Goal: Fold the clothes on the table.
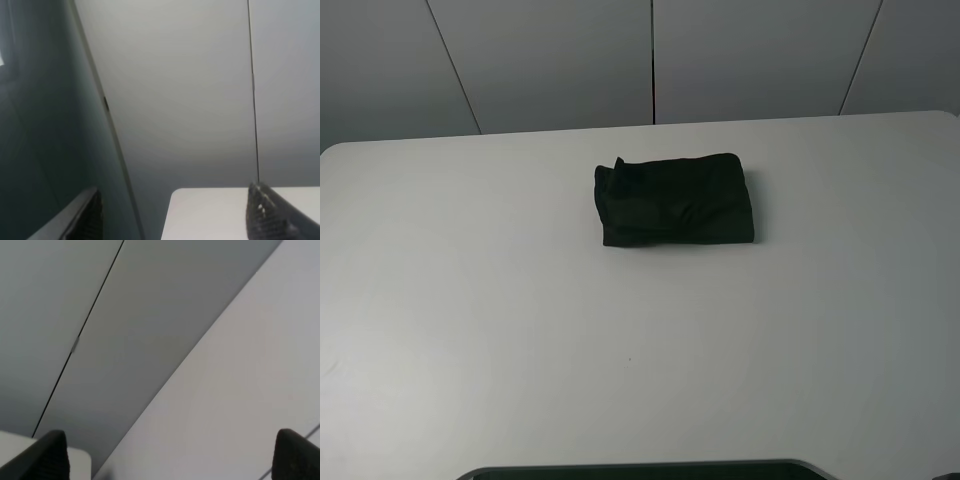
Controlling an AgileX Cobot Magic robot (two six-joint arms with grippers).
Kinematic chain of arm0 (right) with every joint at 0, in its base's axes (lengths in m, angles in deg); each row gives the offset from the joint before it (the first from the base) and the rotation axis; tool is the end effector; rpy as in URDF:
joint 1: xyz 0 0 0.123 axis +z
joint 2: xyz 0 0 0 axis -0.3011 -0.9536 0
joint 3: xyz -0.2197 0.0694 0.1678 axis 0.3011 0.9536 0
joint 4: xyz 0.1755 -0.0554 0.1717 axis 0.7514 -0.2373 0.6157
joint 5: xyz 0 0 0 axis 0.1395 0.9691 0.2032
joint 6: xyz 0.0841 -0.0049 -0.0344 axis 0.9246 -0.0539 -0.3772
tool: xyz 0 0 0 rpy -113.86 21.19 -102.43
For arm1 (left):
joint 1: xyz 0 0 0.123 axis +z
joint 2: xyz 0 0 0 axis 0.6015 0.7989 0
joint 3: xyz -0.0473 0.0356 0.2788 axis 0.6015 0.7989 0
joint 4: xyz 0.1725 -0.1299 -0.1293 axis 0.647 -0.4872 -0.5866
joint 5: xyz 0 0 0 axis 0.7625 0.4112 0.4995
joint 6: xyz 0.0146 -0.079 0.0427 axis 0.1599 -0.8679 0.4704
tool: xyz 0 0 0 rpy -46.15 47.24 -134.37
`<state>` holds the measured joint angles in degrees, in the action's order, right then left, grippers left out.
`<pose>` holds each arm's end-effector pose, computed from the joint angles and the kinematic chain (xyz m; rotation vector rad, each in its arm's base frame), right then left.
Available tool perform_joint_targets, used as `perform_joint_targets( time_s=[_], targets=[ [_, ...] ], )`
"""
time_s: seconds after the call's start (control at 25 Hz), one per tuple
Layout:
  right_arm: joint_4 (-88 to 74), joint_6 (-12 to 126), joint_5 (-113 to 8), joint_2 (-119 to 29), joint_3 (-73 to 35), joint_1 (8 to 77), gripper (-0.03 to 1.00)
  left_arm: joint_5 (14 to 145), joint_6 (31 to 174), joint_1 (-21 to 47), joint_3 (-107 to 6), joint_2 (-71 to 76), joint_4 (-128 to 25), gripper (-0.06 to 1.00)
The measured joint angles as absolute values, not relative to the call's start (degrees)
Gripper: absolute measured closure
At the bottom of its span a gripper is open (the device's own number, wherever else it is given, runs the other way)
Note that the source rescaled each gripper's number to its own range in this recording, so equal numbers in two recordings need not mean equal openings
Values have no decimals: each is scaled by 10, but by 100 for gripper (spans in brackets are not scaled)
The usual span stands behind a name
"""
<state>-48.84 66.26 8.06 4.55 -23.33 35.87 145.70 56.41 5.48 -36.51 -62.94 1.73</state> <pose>-0.0639 -0.0713 0.5096 -0.1868 1.5873 -0.5433 -0.0656 0.1045 0.4295 -0.0101 1.5914 0.1411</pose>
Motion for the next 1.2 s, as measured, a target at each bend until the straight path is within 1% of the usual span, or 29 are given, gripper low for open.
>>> perform_joint_targets(
  time_s=[0.2,0.36,0.48,0.6,0.8,0.92,1.0,1.08,1.2],
  targets=[
    [-492,651,81,181,-227,359,-1,1459,623,119,-364,-698,4,-5],
    [-487,656,82,268,-189,359,-1,1461,640,184,-364,-702,-33,-5],
    [-468,692,84,289,-144,349,-1,1459,655,229,-344,-703,-90,-5],
    [-393,709,82,289,-86,325,-1,1458,660,259,-305,-704,-137,-5],
    [-258,728,82,286,78,283,-2,1461,660,266,-217,-704,-230,-5],
    [-194,738,83,286,188,260,-2,1461,660,266,-161,-704,-249,-6],
    [-156,741,56,285,245,252,-2,1461,660,266,-126,-704,-251,-6],
    [-130,743,13,284,287,249,-2,1461,660,266,-91,-704,-260,-6],
    [-135,755,11,284,310,248,-2,1461,659,266,-56,-703,-301,-6]
  ],
)
